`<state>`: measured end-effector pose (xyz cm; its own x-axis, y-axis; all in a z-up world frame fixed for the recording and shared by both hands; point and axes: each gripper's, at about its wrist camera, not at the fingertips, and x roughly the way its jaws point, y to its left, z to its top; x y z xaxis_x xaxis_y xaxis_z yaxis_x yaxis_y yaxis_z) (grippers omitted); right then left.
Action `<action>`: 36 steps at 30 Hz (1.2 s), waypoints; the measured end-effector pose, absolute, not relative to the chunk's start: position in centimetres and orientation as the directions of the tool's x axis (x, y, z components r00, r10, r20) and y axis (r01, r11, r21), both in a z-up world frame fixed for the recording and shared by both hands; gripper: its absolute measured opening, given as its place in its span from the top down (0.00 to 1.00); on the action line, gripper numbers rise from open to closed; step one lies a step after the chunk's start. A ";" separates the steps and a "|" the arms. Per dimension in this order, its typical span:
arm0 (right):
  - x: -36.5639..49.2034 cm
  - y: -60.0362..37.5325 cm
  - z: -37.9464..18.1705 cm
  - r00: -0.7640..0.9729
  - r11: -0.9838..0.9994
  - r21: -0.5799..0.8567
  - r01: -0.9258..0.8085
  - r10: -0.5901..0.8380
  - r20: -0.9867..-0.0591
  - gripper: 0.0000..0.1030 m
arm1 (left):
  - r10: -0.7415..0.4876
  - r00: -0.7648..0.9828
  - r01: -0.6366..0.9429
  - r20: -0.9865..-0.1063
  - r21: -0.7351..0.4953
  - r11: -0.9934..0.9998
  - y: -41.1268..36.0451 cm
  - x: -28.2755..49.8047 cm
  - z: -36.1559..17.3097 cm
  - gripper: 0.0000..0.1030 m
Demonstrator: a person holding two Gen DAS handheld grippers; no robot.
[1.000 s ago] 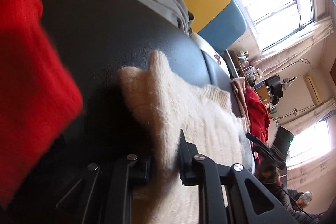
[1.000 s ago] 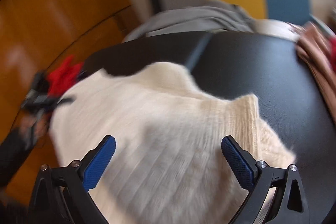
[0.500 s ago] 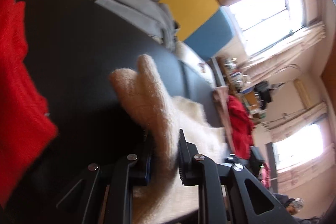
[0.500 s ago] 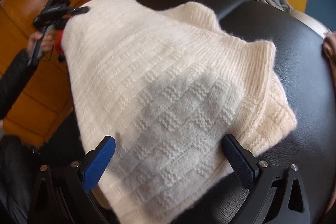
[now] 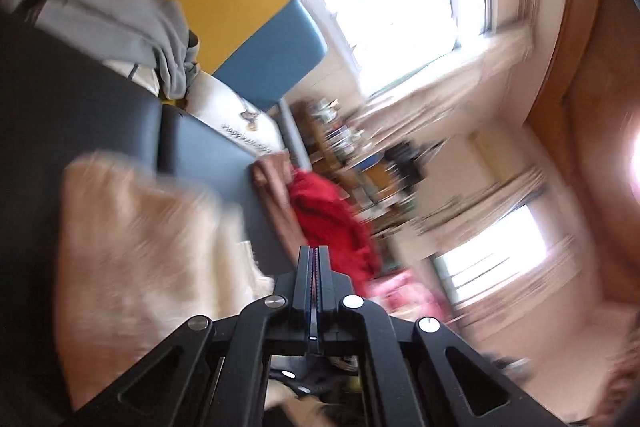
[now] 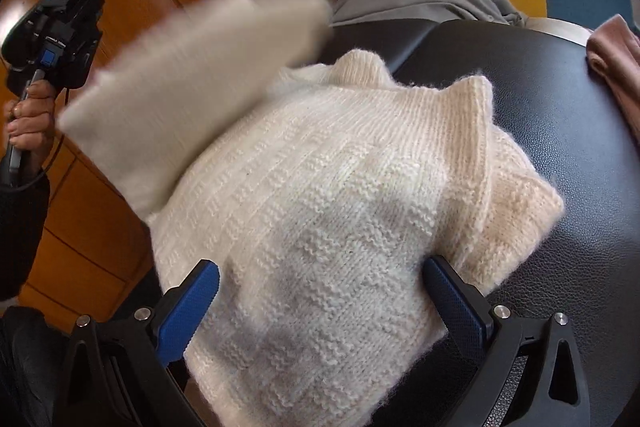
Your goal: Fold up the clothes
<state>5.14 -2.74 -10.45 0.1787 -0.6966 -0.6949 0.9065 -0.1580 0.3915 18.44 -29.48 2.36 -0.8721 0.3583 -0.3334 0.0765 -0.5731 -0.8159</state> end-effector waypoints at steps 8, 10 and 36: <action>5.8 -1.5 -10.7 0.159 -0.145 0.382 0.913 -0.736 -0.658 0.00 | 0.217 -0.734 0.328 -0.643 -0.616 -0.716 -28.6 16.7 -0.4 0.81; 5.8 -1.4 -10.8 0.159 -0.138 0.381 0.914 -0.743 -0.650 0.00 | 0.154 -0.717 0.361 -0.680 -0.551 -0.752 -29.2 18.9 -0.1 0.65; 5.5 -1.3 -10.7 0.165 -0.117 0.422 0.899 -0.803 -0.572 0.00 | 0.174 -0.120 -0.031 -0.978 -0.171 -0.985 -19.8 9.8 -4.1 0.00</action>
<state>5.50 -1.31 -10.68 0.1646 -0.8034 -0.5722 0.8989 -0.1166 0.4223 9.83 -19.77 -4.09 -0.1198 0.1735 -0.9775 -0.0307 -0.9848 -0.1710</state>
